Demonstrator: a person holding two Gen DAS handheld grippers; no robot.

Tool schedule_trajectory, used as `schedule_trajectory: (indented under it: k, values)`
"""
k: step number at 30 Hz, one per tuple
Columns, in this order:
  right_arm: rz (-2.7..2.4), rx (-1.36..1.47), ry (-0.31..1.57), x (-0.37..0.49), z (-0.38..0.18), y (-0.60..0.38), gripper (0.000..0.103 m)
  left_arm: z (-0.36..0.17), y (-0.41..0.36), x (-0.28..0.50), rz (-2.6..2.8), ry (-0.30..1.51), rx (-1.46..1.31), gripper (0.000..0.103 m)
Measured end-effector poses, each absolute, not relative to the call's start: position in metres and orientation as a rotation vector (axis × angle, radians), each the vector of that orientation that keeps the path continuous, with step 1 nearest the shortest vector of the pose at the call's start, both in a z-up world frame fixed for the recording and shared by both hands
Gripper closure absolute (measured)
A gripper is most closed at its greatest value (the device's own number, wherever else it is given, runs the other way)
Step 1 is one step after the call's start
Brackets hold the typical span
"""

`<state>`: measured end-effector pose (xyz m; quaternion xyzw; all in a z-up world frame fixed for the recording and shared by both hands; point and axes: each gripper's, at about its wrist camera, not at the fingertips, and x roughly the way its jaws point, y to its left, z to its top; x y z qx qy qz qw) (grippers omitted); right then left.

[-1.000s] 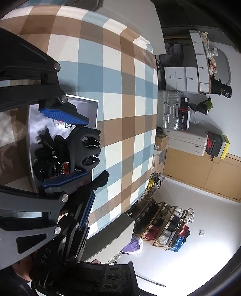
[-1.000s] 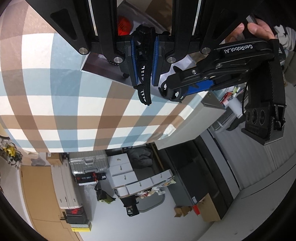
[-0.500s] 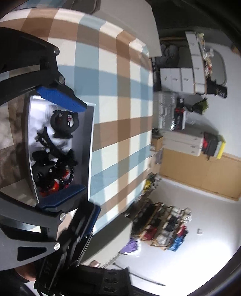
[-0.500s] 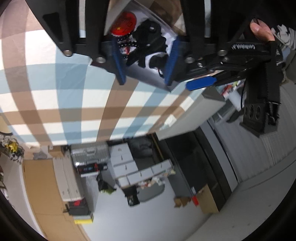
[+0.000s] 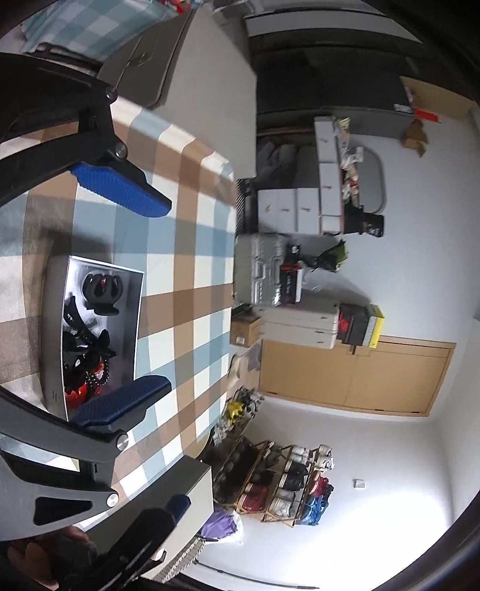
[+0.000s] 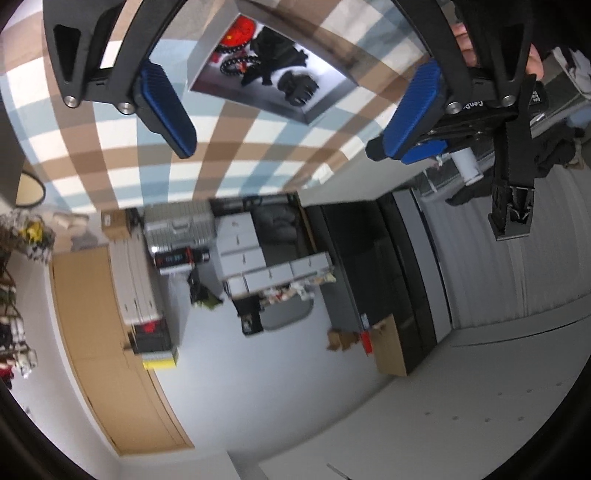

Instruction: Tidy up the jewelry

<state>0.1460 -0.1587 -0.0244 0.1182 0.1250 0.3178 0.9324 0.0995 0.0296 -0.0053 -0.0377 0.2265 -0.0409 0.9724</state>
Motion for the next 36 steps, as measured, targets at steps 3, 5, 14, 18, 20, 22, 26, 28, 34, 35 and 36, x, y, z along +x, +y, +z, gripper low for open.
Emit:
schedule_trajectory:
  k: [3,5,14,18,20,22,26,28,34,35,36]
  values:
    - [0.653,0.246,0.213,0.134,-0.020,-0.161,0.000,-0.004,0.028,0.093,-0.048,0.425,-0.053,0.011]
    - [0.643,0.249,0.181,0.126,-0.016,-0.163,0.000,-0.002,0.028,0.086,-0.016,0.378,-0.033,0.007]
    - [0.584,0.220,0.086,0.104,-0.015,-0.172,0.000,-0.008,0.035,0.063,0.082,0.210,-0.030,0.001]
    - [0.535,0.184,0.061,0.098,-0.025,-0.172,0.000,-0.021,0.041,0.058,0.122,0.167,-0.036,0.001]
    - [0.518,0.174,0.069,0.096,-0.030,-0.172,0.000,-0.026,0.040,0.058,0.168,0.159,-0.017,0.001]
    - [0.508,0.172,0.069,0.094,-0.034,-0.173,0.000,-0.031,0.040,0.055,0.183,0.144,-0.008,0.001]
    - [0.480,0.158,0.057,0.092,-0.047,-0.175,0.000,-0.042,0.039,0.054,0.189,0.147,0.008,0.001]
    - [0.462,0.140,0.073,0.096,-0.057,-0.173,0.000,-0.048,0.037,0.055,0.179,0.157,0.019,0.001]
    - [0.424,0.075,0.108,0.101,-0.078,-0.166,0.000,-0.062,0.033,0.057,0.186,0.198,0.043,0.001]
    - [0.418,0.066,0.112,0.102,-0.080,-0.166,0.000,-0.063,0.033,0.058,0.181,0.206,0.042,0.001]
    - [0.416,0.058,0.116,0.103,-0.082,-0.165,0.000,-0.064,0.033,0.057,0.180,0.205,0.042,0.001]
